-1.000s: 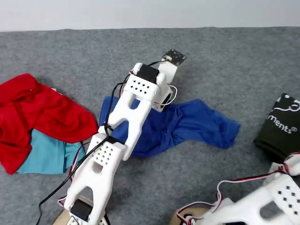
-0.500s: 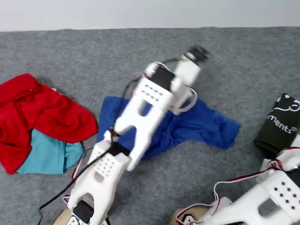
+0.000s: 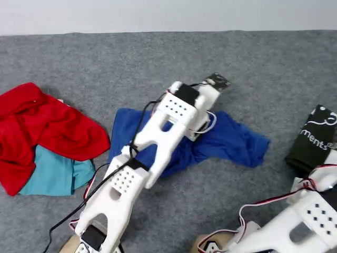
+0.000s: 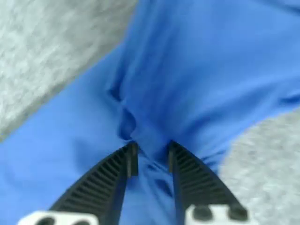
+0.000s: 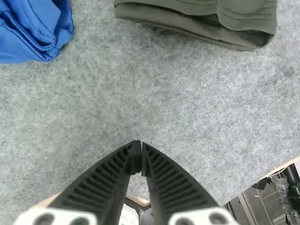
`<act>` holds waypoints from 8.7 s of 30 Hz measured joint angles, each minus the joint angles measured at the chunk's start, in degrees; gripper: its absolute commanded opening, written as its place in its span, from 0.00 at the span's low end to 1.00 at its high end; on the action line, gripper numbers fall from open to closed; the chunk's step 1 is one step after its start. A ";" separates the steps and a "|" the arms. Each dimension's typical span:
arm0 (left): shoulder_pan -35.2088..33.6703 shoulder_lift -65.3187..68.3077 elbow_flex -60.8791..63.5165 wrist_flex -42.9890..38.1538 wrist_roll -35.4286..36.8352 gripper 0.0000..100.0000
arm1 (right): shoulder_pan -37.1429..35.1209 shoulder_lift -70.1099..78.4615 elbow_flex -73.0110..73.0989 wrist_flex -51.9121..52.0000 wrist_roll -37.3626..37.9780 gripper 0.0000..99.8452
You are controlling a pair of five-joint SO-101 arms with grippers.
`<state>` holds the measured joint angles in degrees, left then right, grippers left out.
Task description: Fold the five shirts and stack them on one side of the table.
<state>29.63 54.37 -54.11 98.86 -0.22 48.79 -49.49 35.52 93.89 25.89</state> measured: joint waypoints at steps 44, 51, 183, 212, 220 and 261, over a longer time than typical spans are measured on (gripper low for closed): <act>-13.80 -23.91 5.71 0.26 5.80 0.09 | -15.47 0.00 0.00 -3.25 -3.52 0.09; -22.51 -40.44 20.31 0.26 5.36 0.09 | -30.07 5.19 0.00 -7.65 -8.18 0.10; -37.45 -85.19 61.98 0.53 -2.11 0.09 | -30.86 67.43 -31.56 5.71 26.81 0.01; -37.45 -85.19 63.21 0.53 -2.11 0.09 | -24.62 61.63 -31.56 6.33 36.92 0.30; -37.45 -85.36 65.41 0.53 -2.29 0.09 | -24.62 53.54 -31.56 6.33 36.22 0.30; -32.44 -86.51 118.15 -62.42 -4.92 0.00 | -46.33 27.60 7.21 -12.57 -1.41 0.01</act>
<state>-2.81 -32.13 64.04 36.44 -5.14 2.46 -21.89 42.73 81.32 24.48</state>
